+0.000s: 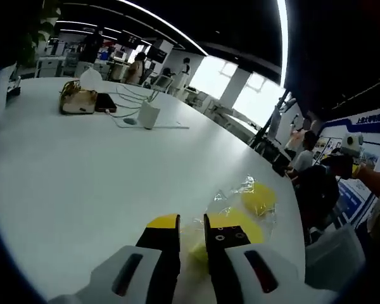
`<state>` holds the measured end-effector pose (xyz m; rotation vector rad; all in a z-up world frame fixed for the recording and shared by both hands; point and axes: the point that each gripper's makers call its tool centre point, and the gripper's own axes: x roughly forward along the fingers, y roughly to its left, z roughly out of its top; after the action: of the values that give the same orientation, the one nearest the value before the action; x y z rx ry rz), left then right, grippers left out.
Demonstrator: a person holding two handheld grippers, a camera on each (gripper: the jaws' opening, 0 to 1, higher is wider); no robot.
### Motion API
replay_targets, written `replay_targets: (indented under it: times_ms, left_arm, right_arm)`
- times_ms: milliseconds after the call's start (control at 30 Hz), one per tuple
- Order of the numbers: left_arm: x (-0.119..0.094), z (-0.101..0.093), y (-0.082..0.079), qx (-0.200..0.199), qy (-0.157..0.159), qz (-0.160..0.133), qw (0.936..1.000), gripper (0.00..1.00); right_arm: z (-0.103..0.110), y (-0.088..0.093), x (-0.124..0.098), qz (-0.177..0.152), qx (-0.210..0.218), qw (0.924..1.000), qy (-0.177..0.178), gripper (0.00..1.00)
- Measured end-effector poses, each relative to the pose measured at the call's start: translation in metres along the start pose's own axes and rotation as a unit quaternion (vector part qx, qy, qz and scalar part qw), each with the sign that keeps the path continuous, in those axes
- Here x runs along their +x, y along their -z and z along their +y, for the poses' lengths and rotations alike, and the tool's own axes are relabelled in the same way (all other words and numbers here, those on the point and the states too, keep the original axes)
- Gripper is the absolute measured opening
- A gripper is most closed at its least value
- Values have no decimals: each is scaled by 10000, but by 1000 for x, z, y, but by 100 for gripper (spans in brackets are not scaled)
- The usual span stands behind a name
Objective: Compare the silicone blocks by pressing each to a similar depth, holding the contact briefly, and releasing to observe deformation and rebound differences across the visible hardness samples.
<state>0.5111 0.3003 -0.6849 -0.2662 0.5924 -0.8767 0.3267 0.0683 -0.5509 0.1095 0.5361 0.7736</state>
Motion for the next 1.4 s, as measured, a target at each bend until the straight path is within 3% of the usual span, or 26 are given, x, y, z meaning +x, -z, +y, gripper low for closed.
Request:
replay_targets:
  times_ms: [100,333,633,900,1033,1400]
  left_arm:
    - [-5,-2,-9,74,-77,-174,9998,32]
    - [-25,-27,-24,129,-98,-514,9985,38]
    - [-63,-88,-40,175,-123,-1150,9931,51]
    - [-92,-138,-35,323,-336,-1331,9900,57]
    - [-101,-159,-29,196,-444,-1449,9883,58]
    - [-103,-182,-13,-107,-718,-1479,9863,62]
  right_arm:
    - [-1,-2,2,-45,-10,10000,-4,60]
    - [-6,-7,4,-128,58,9999,41,60]
    - [-12,-4,5,-270,172,9995,27,60]
    - [-16,1,-1,-366,152,9992,-56,60]
    - [-21,9,-2,-344,173,9992,-122,61]
    - [-37,12,-10,-438,253,9984,-267,60]
